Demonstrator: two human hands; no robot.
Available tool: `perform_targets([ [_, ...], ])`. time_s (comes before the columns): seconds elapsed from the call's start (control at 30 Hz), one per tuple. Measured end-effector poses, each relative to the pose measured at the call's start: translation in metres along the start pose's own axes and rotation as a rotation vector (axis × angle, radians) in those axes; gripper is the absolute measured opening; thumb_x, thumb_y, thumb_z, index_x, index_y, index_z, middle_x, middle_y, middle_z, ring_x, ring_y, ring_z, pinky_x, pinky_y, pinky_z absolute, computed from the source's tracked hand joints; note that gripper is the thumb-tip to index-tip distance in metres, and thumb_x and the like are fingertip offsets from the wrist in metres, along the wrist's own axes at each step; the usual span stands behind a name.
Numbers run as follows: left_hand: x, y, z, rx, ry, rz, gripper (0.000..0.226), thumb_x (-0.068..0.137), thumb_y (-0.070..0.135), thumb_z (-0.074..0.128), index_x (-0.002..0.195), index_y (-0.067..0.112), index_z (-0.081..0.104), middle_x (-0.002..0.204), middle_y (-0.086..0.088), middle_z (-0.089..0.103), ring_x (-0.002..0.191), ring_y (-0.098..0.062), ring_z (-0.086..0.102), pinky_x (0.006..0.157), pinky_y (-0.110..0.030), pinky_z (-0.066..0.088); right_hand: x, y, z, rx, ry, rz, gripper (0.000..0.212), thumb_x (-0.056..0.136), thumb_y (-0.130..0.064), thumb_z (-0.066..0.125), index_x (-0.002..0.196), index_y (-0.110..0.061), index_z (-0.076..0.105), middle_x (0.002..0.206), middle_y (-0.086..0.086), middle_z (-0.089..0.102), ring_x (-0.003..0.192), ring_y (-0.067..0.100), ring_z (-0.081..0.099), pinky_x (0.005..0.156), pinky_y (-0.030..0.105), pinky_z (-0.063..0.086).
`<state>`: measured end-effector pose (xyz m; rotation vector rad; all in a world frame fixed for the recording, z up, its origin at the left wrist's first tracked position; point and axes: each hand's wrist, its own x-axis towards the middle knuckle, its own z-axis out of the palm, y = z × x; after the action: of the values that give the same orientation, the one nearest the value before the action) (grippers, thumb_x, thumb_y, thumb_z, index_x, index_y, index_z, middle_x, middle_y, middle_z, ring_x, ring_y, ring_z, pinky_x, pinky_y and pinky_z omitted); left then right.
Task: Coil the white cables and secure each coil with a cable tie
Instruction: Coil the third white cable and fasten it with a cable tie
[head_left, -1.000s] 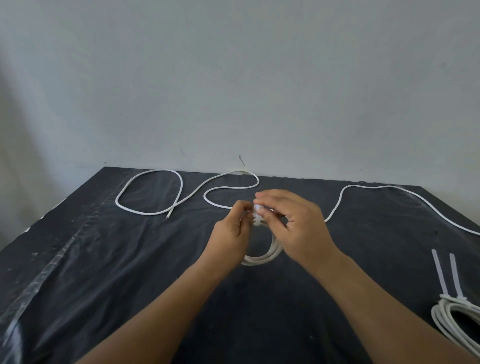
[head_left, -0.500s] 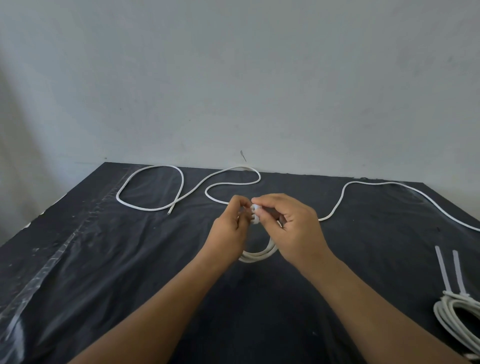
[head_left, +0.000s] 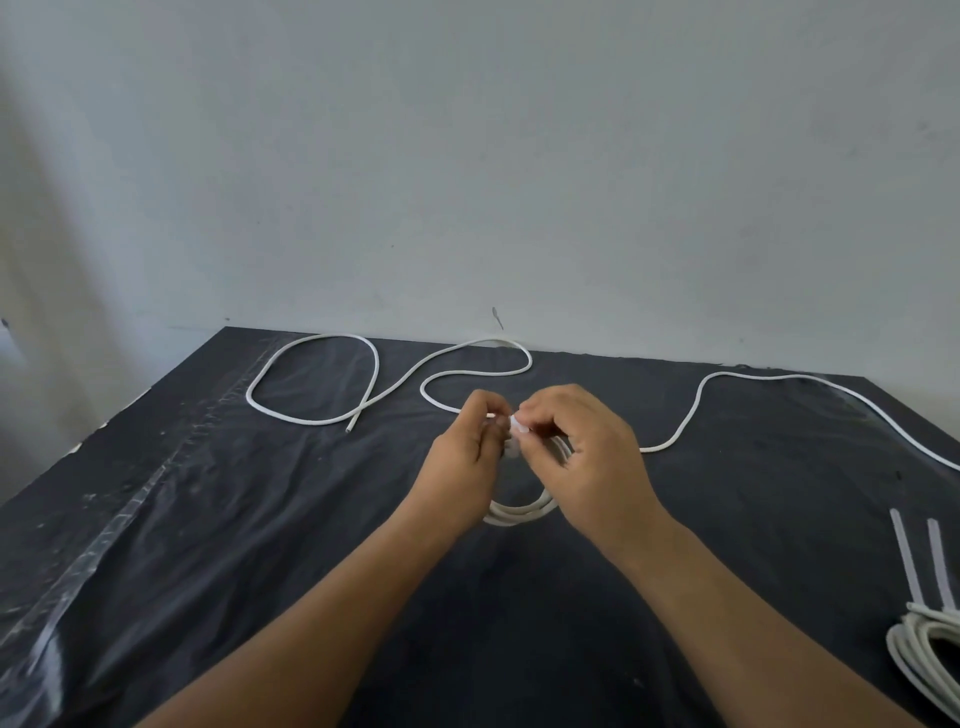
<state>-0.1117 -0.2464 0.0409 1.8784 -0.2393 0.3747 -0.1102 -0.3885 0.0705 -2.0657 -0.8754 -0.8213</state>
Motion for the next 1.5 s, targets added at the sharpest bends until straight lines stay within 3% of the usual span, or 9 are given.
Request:
perform_targets([
  [0.1, 0.001, 0.0, -0.003, -0.085, -0.01, -0.065, 0.015, 0.1, 0.017, 0.037, 0.09, 0.023, 0.047, 0.059, 0.005, 0.048, 0.051, -0.013, 0.042, 0.051, -0.038, 0.041, -0.005, 0.001, 0.004, -0.027, -0.009, -0.102, 0.006, 0.083, -0.001, 0.066, 0.081, -0.007, 0.065, 0.089, 0.002, 0.064, 0.083, 0.01, 0.061, 0.074, 0.024, 0.051],
  [0.3, 0.004, 0.0, -0.006, -0.261, 0.007, -0.282, 0.016, 0.102, 0.021, 0.038, 0.091, 0.009, 0.043, 0.067, -0.004, 0.045, 0.051, -0.009, 0.04, 0.046, -0.022, 0.04, -0.014, 0.0, 0.004, -0.111, -0.042, -0.163, 0.01, 0.087, -0.008, 0.06, 0.085, -0.005, 0.069, 0.093, 0.005, 0.065, 0.087, 0.01, 0.059, 0.082, 0.015, 0.046],
  [0.43, 0.005, 0.004, -0.004, -0.27, 0.036, -0.303, 0.016, 0.101, 0.02, 0.04, 0.088, 0.01, 0.042, 0.062, -0.002, 0.046, 0.048, -0.009, 0.04, 0.045, -0.023, 0.04, -0.024, -0.001, 0.008, -0.183, -0.116, -0.205, 0.01, 0.087, -0.009, 0.06, 0.089, -0.007, 0.071, 0.094, 0.004, 0.066, 0.086, 0.017, 0.061, 0.08, 0.026, 0.05],
  [0.73, -0.009, -0.007, 0.003, -0.095, -0.035, -0.146, 0.02, 0.098, 0.017, 0.044, 0.078, 0.017, 0.041, 0.055, 0.005, 0.043, 0.053, -0.018, 0.035, 0.054, -0.037, 0.036, 0.023, -0.004, -0.016, -0.104, -0.048, 0.141, 0.01, 0.081, -0.013, 0.071, 0.073, -0.016, 0.066, 0.075, -0.006, 0.064, 0.066, 0.003, 0.053, 0.064, 0.018, 0.043],
  [0.9, 0.007, 0.006, -0.011, -0.224, 0.122, -0.219, 0.02, 0.098, 0.014, 0.045, 0.079, 0.016, 0.042, 0.056, -0.002, 0.043, 0.044, -0.014, 0.036, 0.047, -0.03, 0.036, -0.009, -0.019, -0.006, -0.265, -0.182, -0.173, 0.011, 0.086, -0.01, 0.059, 0.076, -0.008, 0.064, 0.08, 0.003, 0.059, 0.075, 0.02, 0.05, 0.068, 0.033, 0.045],
  [1.07, 0.008, 0.034, -0.012, -0.453, 0.113, -0.262, 0.018, 0.1, 0.016, 0.043, 0.083, 0.012, 0.041, 0.055, 0.0, 0.04, 0.04, -0.008, 0.033, 0.039, -0.024, 0.033, -0.027, -0.019, 0.002, -0.275, -0.135, -0.217, 0.014, 0.088, -0.005, 0.059, 0.074, -0.005, 0.063, 0.079, 0.007, 0.06, 0.071, 0.024, 0.052, 0.065, 0.037, 0.047],
  [1.23, 0.0, 0.015, -0.015, -0.109, 0.081, -0.019, 0.016, 0.094, 0.024, 0.047, 0.078, 0.026, 0.044, 0.06, 0.004, 0.049, 0.051, -0.016, 0.037, 0.053, -0.038, 0.037, 0.018, -0.035, -0.024, -0.056, 0.052, 0.024, 0.014, 0.081, -0.005, 0.068, 0.071, -0.011, 0.063, 0.075, 0.0, 0.062, 0.069, 0.012, 0.055, 0.066, 0.024, 0.046],
  [1.37, -0.011, 0.012, -0.009, 0.055, 0.003, -0.002, 0.017, 0.096, 0.025, 0.047, 0.079, 0.023, 0.044, 0.056, 0.013, 0.05, 0.054, -0.015, 0.042, 0.057, -0.037, 0.041, 0.042, -0.026, -0.033, 0.012, 0.057, 0.28, 0.012, 0.083, -0.013, 0.07, 0.072, -0.013, 0.064, 0.079, -0.002, 0.066, 0.072, 0.009, 0.06, 0.066, 0.02, 0.047],
  [1.5, -0.001, 0.023, -0.016, -0.123, 0.1, -0.109, 0.019, 0.098, 0.015, 0.045, 0.079, 0.017, 0.043, 0.059, 0.0, 0.047, 0.049, -0.015, 0.039, 0.05, -0.03, 0.038, 0.008, -0.037, -0.024, -0.027, -0.084, -0.023, 0.007, 0.083, -0.01, 0.063, 0.077, -0.012, 0.064, 0.08, -0.001, 0.064, 0.075, 0.008, 0.057, 0.071, 0.02, 0.045],
])
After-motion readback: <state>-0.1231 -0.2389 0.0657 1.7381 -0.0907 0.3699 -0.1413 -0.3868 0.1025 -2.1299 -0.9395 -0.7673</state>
